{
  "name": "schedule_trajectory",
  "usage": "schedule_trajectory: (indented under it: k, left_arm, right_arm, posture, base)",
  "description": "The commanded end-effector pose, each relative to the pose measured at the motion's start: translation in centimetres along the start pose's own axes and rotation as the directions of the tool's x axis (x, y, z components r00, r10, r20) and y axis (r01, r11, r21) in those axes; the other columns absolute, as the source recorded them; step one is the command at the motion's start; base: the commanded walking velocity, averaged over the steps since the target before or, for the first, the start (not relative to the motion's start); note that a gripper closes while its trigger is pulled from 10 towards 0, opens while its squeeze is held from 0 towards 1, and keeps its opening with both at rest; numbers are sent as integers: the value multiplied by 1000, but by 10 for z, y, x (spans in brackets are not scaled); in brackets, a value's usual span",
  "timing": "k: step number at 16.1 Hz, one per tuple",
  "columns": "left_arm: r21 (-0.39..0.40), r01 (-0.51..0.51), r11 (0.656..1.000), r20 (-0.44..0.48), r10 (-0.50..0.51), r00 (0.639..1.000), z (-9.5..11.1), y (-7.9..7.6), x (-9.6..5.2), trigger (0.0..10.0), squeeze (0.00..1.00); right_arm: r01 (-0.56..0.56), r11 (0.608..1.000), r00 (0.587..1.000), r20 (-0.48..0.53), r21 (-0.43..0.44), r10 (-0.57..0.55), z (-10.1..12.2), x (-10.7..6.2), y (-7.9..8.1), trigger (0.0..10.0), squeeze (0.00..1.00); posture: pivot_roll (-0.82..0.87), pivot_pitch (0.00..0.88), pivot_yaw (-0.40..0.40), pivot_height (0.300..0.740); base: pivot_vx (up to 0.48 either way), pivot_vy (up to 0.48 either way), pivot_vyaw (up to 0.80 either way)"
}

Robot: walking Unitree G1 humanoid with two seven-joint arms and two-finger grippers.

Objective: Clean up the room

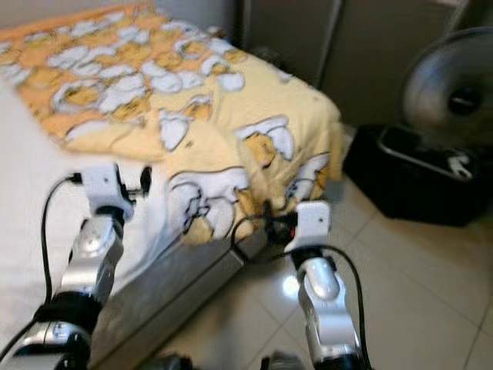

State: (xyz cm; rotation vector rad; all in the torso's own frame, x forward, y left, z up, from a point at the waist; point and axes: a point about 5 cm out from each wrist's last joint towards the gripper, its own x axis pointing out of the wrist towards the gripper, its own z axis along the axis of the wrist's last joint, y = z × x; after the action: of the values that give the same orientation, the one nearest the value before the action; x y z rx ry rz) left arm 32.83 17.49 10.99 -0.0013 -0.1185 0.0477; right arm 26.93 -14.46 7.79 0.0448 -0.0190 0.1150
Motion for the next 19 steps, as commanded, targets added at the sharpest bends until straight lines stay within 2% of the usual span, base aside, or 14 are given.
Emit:
schedule_trajectory:
  k: [1,2,4,5,7,9,12,14,15,16,17,19]
  left_arm:
    - [-19,27,999,43,-26,999,9,-3,-3,10000,0]
    - [-30,39,999,48,-37,998,13,-3,-8,10000,0]
    - [-39,105,994,19,-104,994,23,-1,-33,10000,0]
    - [-54,102,993,-4,-102,995,23,-2,-39,10000,0]
    - [-71,81,994,-33,-83,996,20,-4,-41,10000,0]
    - [-68,86,994,-60,-90,994,16,-10,-38,10000,0]
    - [-45,114,992,-117,-119,986,17,-13,-36,10000,0]
    - [-54,201,978,-155,-207,966,9,-23,-36,10000,0]
    - [-76,248,966,-198,-258,946,-2,-31,-35,10000,0]
    - [-132,308,942,-259,-333,907,-20,-41,-35,10000,0]
    - [-171,315,933,-326,-356,876,-35,-45,-37,10000,0]
    - [-210,297,932,-375,-357,855,-44,-47,-38,10000,0]
  right_arm:
    - [50,999,996,76,-22,-48,14,-2,-6,10000,0]
    - [57,998,995,89,-36,-53,18,-7,-6,10000,0]
    - [-15,999,999,48,-52,18,14,-35,5,10000,0]
    - [-23,998,999,29,-63,25,10,-42,2,10000,0]
    - [-11,997,1000,24,-81,13,8,-39,-3,10000,0]
    - [-17,997,999,37,-82,20,12,-29,-1,10000,0]
    - [-38,996,999,28,-82,41,15,-26,3,10000,0]
    - [-57,996,998,7,-74,58,12,-25,5,10000,0]
    - [-62,996,998,-1,-71,62,11,-26,5,10000,0]
    - [-65,996,998,-13,-63,65,9,-28,5,10000,0]
    - [-74,996,997,-21,-59,72,9,-32,5,10000,0]
    - [-93,994,995,-38,-57,91,9,-39,5,10000,0]
  posture:
    - [-115,0,47,698]
    - [-116,0,47,698]
    - [-113,0,42,698]
    - [-108,0,40,698]
    - [-107,0,41,698]
    - [-106,0,42,698]
    - [-106,0,42,698]
    - [-107,0,37,698]
    - [-109,0,36,698]
    - [-111,0,37,698]
    - [-124,0,36,698]
    - [-162,0,35,698]
  base:
    - [480,0,0]
    - [480,0,0]
    - [480,0,0]
    - [480,0,0]
    - [480,0,0]
    - [480,0,0]
    - [0,0,0]
    - [0,0,0]
    - [0,0,0]
    - [0,0,0]
    - [0,0,0]
    - [0,0,0]
